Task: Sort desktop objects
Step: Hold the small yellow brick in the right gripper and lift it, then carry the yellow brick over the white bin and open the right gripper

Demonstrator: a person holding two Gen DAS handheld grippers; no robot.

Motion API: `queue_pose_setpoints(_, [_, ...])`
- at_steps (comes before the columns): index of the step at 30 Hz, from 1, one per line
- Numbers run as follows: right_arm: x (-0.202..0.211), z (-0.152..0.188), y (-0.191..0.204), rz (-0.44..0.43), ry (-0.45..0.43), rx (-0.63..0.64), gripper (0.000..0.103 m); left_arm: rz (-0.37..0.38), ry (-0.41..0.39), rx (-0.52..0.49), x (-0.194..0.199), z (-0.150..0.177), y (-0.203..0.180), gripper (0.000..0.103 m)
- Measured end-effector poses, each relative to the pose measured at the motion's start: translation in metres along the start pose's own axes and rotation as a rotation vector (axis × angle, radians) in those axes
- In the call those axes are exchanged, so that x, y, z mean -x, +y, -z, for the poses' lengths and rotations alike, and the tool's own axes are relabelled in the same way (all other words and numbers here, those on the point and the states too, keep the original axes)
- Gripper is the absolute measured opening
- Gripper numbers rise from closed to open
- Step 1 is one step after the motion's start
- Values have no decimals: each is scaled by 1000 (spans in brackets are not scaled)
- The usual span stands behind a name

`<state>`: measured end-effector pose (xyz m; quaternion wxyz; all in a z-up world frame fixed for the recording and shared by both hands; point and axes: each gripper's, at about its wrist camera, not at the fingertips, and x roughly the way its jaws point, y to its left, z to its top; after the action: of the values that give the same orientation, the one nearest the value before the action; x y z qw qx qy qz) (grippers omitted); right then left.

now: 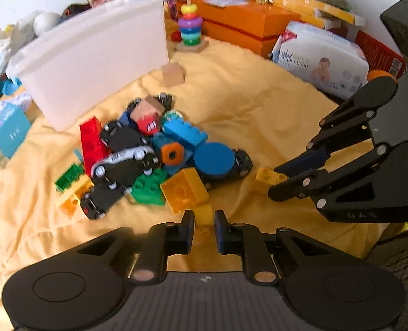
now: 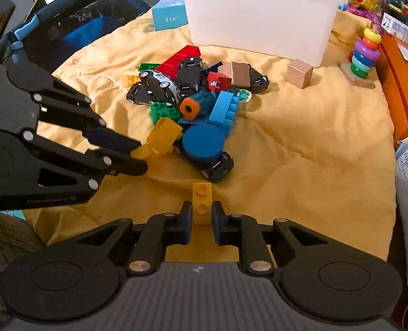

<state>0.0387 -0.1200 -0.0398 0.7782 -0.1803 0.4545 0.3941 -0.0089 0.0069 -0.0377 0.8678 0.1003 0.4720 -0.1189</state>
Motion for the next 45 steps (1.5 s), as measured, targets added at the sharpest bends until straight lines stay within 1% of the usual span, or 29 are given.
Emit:
queue_pose_setpoints(1, [1, 0, 0, 5, -3, 7, 17, -1, -5, 1, 2, 0, 1, 22])
queue_pose_setpoints(6, [2, 3, 0, -11, 0, 10, 17, -2, 3, 4, 12, 8, 5, 23])
queue_pose_setpoints(11, [0, 2, 3, -25, 10, 27, 18, -11, 29, -3, 3, 16, 2, 23])
queue_pose_setpoints(14, [0, 2, 3, -23, 10, 30, 18, 2, 24, 22, -2, 14, 5, 23])
queue_pose_setpoints(17, [0, 1, 3, -16, 6, 23, 18, 22, -1, 62, -5, 6, 7, 23])
queue_pose_setpoints(18, [-1, 1, 3, -16, 3, 22, 19, 22, 7, 70, -9, 5, 6, 23])
queue_pose_setpoints(20, [-4, 1, 2, -19, 6, 15, 26, 17, 58, 78, -21, 3, 6, 18])
queue_pose_setpoints(21, [-5, 1, 1, -22, 15, 17, 25, 19, 61, 79, -23, 5, 5, 17])
queue_pose_setpoints(23, [-7, 2, 1, -23, 26, 20, 18, 27, 45, 76, -19, 7, 6, 17])
queue_pose_setpoints(25, [-2, 1, 0, -11, 8, 27, 17, 30, 5, 82, -7, 4, 9, 17])
queue_pose_setpoints(27, [9, -6, -4, -3, -33, 26, 17, 23, -51, 95, 10, -3, 14, 17])
queue_pose_setpoints(29, [22, -20, -9, 18, -95, 31, 17, 10, -120, 127, 27, -19, 27, 17])
queue_pose_setpoints(31, [34, -39, -16, 43, -159, 42, 17, -21, -211, 150, 43, -41, 43, 17])
queue_pose_setpoints(35, [52, -96, -37, 82, -299, 45, 17, -114, -341, 131, 60, -93, 75, 17])
queue_pose_setpoints(37, [60, -123, -46, 106, -366, 51, 17, -141, -393, 142, 64, -121, 96, 17])
queue_pose_setpoints(39, [63, -154, -57, 130, -420, 43, 17, -175, -425, 157, 65, -144, 112, 17])
queue_pose_setpoints(42, [57, -199, -72, 154, -463, 21, 18, -229, -435, 205, 48, -177, 136, 17])
queue_pose_setpoints(44, [45, -218, -79, 157, -462, 0, 18, -246, -412, 254, 32, -188, 153, 17])
queue_pose_setpoints(45, [38, -224, -82, 162, -453, -13, 18, -242, -402, 279, 24, -191, 161, 18])
